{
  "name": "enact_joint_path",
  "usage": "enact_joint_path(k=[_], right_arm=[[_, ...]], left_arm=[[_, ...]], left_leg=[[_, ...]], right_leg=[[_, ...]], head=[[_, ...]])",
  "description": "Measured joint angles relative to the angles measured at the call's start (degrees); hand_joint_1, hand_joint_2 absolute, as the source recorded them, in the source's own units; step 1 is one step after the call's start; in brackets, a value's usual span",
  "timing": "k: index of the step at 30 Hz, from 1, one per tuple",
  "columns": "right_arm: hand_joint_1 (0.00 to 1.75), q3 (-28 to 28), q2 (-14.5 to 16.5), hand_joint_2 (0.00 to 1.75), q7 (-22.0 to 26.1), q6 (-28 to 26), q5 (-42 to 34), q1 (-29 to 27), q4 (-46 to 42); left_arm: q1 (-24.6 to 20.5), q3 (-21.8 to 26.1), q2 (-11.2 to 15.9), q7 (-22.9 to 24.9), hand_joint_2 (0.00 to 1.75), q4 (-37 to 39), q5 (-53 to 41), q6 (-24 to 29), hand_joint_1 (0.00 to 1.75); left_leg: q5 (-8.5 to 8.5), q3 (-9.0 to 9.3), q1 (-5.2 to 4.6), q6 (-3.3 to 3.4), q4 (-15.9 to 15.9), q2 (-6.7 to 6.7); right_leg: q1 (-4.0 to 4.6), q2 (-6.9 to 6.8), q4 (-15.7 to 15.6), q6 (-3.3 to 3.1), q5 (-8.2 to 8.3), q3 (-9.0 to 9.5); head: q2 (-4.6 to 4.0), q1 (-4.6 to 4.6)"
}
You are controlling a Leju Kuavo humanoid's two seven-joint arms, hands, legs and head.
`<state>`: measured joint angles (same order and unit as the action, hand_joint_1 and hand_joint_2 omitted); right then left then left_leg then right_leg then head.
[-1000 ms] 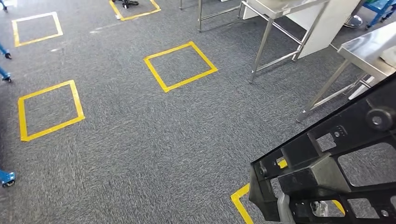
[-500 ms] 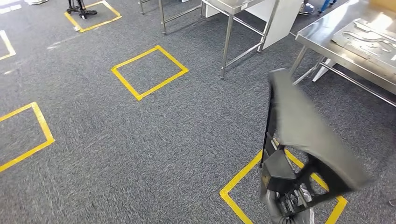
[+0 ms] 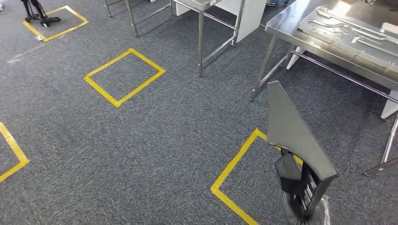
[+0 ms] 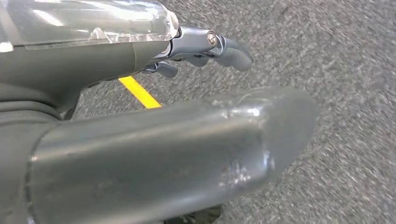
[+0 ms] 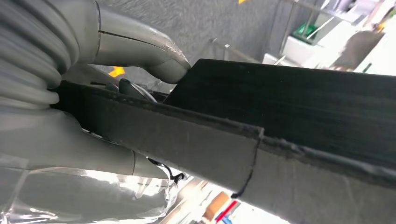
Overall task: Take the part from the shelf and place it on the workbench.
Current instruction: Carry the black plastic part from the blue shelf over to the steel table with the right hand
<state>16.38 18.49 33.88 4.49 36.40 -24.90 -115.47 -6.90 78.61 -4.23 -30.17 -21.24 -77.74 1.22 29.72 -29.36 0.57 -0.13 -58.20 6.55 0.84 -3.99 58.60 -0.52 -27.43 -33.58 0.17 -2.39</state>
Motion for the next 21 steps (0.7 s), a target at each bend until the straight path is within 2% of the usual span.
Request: enact_joint_path(k=[1, 3, 4, 5, 6, 7, 8, 9, 10, 12, 13, 14, 16, 17, 18, 20, 21], right_arm=[[1.75, 0.25, 0.01, 1.75, 0.07, -0.02, -0.05, -0.04, -0.08], [1.75, 0.65, 0.02, 1.75, 0.14, -0.05, -0.14, 0.11, -0.22], [1.75, 0.73, 0.02, 1.75, 0.16, -0.05, -0.19, 0.27, -0.26], [1.75, 0.77, 0.02, 1.75, 0.16, -0.04, -0.23, 0.44, -0.27], [1.75, 0.81, 0.02, 1.75, 0.16, -0.02, -0.24, 0.54, -0.27], [1.75, 0.86, 0.02, 1.75, 0.15, 0.01, -0.25, 0.54, -0.26], [1.75, 0.91, 0.02, 1.75, 0.14, 0.03, -0.26, 0.53, -0.26], [1.75, 0.94, 0.02, 1.75, 0.13, 0.09, -0.31, 0.52, -0.25], [1.75, 0.96, 0.02, 1.75, 0.08, 0.2, -0.43, 0.53, -0.25], [1.75, 0.95, 0.03, 1.75, -0.13, 0.75, -1.12, 0.56, -0.25], [1.75, 0.93, 0.05, 1.75, -0.3, 1.26, -1.69, 0.57, -0.28], [1.75, 0.92, 0.09, 1.75, -0.46, 1.87, -2.36, 0.57, -0.32], [1.75, 0.92, 0.14, 1.75, -0.73, 2.91, -3.47, 0.51, -0.42], [1.75, 0.93, 0.15, 1.75, -0.81, 3.16, -3.79, 0.44, -0.47], [1.75, 0.93, 0.15, 1.75, -0.87, 3.28, -3.97, 0.43, -0.53], [1.75, 0.92, 0.15, 1.75, -0.9, 3.33, -4.12, 0.56, -0.64], [1.75, 0.92, 0.15, 1.75, -0.9, 3.34, -4.15, 0.65, -0.66]], left_arm=[[-0.07, -0.08, 0.09, -0.04, 0.0, 0.0, 0.24, -0.03, 0.0], [-0.15, -0.2, 0.23, -0.17, 0.0, 0.0, 0.58, -0.12, 0.0], [-0.05, -0.23, 0.31, -0.24, 0.0, 0.0, 0.69, -0.16, 0.0], [0.09, -0.23, 0.33, -0.31, 0.0, 0.0, 0.82, -0.24, 0.0], [0.3, -0.23, 0.38, -0.34, 0.0, 0.0, 0.98, -0.33, 0.0], [0.5, -0.22, 0.43, -0.38, 0.0, 0.0, 1.19, -0.48, 0.0], [0.65, -0.22, 0.45, -0.42, 0.0, 0.0, 1.42, -0.67, 0.0], [0.73, -0.21, 0.48, -0.45, 0.0, 0.0, 1.69, -0.85, 0.0], [0.77, -0.21, 0.48, -0.49, 0.0, 0.0, 1.94, -0.98, 0.0], [0.83, -0.22, 0.46, -0.52, 0.0, 0.0, 2.43, -1.07, 0.0], [0.9, -0.23, 0.45, -0.5, 0.0, 0.0, 2.6, -1.09, 0.0], [0.97, -0.23, 0.44, -0.47, 0.0, 0.0, 2.78, -1.1, 0.0], [1.05, -0.25, 0.31, -0.42, 0.0, 0.0, 3.03, -1.11, 0.0], [1.04, -0.27, 0.22, -0.43, 0.0, 0.0, 3.13, -1.11, 0.0], [1.07, -0.29, 0.14, -0.44, 0.0, -0.01, 3.18, -1.11, 0.0], [1.27, -0.31, 0.08, -0.46, 0.0, -0.01, 3.21, -1.12, 0.0], [1.44, -0.3, 0.08, -0.46, 0.0, -0.01, 3.22, -1.12, 0.0]], left_leg=[[0.26, 0.24, 0.01, -0.32, -0.1, -0.14], [2.11, -0.45, 0.11, -0.77, -2.64, -2.61], [3.8, -1.8, 0.26, -0.87, -5.72, -4.41], [5.65, -3.67, 0.32, -0.92, -9.56, -5.56], [7.12, -5.66, 0.37, -1.01, -13.37, -6.04], [7.71, -7.23, 0.4, -1.12, -16.02, -6.22], [7.09, -7.97, 0.43, -1.21, -16.68, -6.26], [5.37, -7.67, 0.51, -1.28, -15.09, -6.36], [2.87, -6.42, 0.64, -1.35, -11.61, -6.69], [-0.22, -3.56, 0.89, -1.32, -4.61, -8.53], [-0.67, -2.78, 0.9, -1.12, -2.7, -9.24], [-0.42, -2.49, 0.8, -0.8, -2.14, -9.61], [-0.63, -2.41, 0.7, 0.01, -1.93, -8.73], [-0.76, -2.31, 0.78, 0.37, -1.77, -8.22], [-0.89, -2.25, 0.89, 0.72, -1.54, -7.66], [-0.95, -2.15, 0.88, 1.18, -1.26, -6.41], [-0.89, -2.13, 0.8, 1.31, -1.23, -5.71]], right_leg=[[-0.18, 0.74, -0.33, -0.19, 0.17, 0.17], [-0.7, 2.14, -1.1, -0.77, 0.53, 0.72], [-0.94, 2.84, -1.3, -1.02, 0.64, 0.96], [-1.0, 3.6, -1.31, -1.24, 0.61, 1.01], [-1.0, 4.42, -1.23, -1.35, 0.55, 1.02], [-1.0, 5.29, -1.11, -1.39, 0.47, 1.04], [-1.03, 6.17, -0.93, -1.34, 0.36, 1.06], [-1.08, 7.04, -0.66, -1.21, 0.2, 1.1], [-1.17, 7.84, -0.29, -1.0, -0.06, 1.14], [-1.24, 9.19, 0.68, -0.39, -0.69, 0.99], [-1.24, 9.75, 1.08, -0.03, -0.92, 0.79], [-1.24, 10.26, 1.23, 0.33, -1.0, 0.57], [-1.31, 11.14, 1.14, 0.94, -0.89, 0.3], [-1.27, 10.63, 1.36, 1.19, -1.06, 0.17], [-1.2, 9.38, 2.51, 1.46, -1.8, -0.35], [-1.14, 5.88, 8.15, 1.93, -4.93, -3.08], [-1.21, 4.81, 12.04, 2.1, -6.74, -5.1]], head=[[-0.01, 0.03], [-0.01, 0.21], [-0.01, 0.37], [-0.01, 0.46], [-0.01, 0.52], [0.0, 0.55], [0.0, 0.55], [-0.01, 0.55], [-0.01, 0.55], [-0.01, 0.61], [-0.02, 0.66], [-0.01, 0.74], [-0.01, 0.79], [0.0, 0.75], [0.0, 0.49], [-0.01, 0.06], [-0.02, -0.09]])
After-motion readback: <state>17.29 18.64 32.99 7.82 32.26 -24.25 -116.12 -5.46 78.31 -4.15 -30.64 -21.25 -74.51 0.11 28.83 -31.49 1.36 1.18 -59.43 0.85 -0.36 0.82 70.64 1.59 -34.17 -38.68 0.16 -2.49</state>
